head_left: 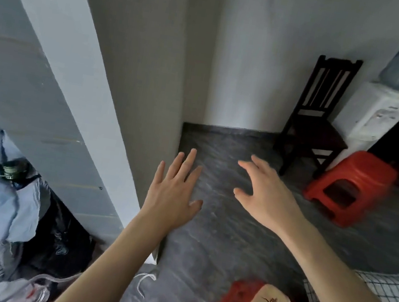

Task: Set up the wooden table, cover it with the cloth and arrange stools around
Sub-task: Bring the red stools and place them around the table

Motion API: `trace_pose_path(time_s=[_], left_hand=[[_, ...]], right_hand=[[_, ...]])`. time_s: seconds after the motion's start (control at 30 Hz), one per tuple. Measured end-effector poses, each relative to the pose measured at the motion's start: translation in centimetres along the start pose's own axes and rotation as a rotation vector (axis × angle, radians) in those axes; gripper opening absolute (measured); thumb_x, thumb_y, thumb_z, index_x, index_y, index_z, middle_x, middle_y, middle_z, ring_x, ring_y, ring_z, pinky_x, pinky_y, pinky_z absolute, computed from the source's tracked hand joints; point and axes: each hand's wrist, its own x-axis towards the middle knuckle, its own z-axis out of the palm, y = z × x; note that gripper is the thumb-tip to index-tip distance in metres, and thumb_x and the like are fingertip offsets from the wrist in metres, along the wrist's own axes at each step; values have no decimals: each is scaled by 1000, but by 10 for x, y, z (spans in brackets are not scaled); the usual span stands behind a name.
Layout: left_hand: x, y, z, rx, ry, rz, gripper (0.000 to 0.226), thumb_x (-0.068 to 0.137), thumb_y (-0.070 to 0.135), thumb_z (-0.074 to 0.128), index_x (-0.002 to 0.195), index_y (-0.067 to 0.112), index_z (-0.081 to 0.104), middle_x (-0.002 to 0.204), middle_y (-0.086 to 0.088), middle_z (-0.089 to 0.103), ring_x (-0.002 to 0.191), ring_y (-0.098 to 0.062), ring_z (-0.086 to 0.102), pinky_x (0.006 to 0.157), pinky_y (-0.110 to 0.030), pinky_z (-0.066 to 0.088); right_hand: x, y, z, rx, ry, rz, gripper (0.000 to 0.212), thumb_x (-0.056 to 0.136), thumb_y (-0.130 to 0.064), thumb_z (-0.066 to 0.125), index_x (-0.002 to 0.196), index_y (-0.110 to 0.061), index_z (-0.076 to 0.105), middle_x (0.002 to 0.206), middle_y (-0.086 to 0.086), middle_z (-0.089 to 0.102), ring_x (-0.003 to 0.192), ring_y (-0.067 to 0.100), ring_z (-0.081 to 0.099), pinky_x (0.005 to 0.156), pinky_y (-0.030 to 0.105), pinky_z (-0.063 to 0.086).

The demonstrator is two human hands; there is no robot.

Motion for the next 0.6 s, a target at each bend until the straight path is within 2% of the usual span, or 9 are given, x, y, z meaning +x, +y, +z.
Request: trace_pose_path(time_s=[0.23, 0.37, 0.6], left_hand=[[64, 5, 1, -54, -31, 142, 77, 92, 52, 49, 154, 27, 12, 161, 1, -21, 149, -21, -13, 119, -47, 2], [111, 17, 8, -76, -38, 187, 75, 91, 45, 51, 153, 28, 15, 161, 1, -20, 149, -20, -14, 120, -48, 3], [220, 62, 28, -65, -79, 277, 74, 93, 52, 48, 155, 30, 14, 161, 3, -23, 148, -17, -18, 119, -48, -3]], right_hand=[[29, 35, -1, -1, -36, 160, 66, 93, -38, 60, 150, -28, 29, 162, 0, 14, 147, 22, 20, 113, 46, 34], [53, 69, 0, 22, -53, 240, 64, 92, -39, 59, 149, -28, 31, 162, 1, 13, 147, 23, 19, 114, 44, 32], [126, 143, -15, 87, 12, 306, 65, 91, -40, 62, 148, -30, 32, 162, 1, 13, 146, 24, 20, 113, 44, 33]])
